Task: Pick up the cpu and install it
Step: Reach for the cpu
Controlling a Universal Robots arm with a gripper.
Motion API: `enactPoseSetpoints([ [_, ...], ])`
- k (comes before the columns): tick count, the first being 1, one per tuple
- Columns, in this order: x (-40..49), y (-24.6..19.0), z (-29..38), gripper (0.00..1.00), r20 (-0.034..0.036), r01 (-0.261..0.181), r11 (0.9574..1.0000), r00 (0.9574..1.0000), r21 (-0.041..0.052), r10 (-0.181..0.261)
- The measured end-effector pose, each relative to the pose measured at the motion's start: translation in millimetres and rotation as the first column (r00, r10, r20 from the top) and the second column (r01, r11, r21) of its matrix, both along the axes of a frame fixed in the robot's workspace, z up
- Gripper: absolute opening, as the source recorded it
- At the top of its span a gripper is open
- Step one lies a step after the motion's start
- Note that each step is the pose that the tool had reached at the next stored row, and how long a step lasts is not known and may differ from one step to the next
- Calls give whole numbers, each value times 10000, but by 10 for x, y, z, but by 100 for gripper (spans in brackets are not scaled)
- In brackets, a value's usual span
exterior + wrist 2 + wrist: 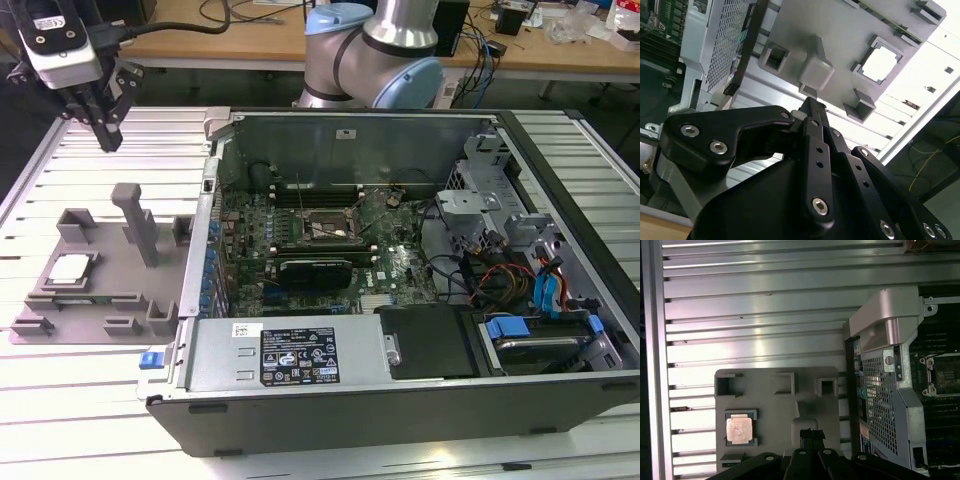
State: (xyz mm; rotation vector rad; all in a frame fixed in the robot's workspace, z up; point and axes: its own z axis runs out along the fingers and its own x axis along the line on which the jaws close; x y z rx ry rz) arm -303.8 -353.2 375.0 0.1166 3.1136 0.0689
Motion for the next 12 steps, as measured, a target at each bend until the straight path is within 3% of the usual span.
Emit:
enactPoseSetpoints([
  [5, -131, 13, -32, 11, 0, 1, 10000, 10000, -1, -1],
  [12, -241, 26, -57, 11, 0, 0, 10000, 10000, 0, 0],
])
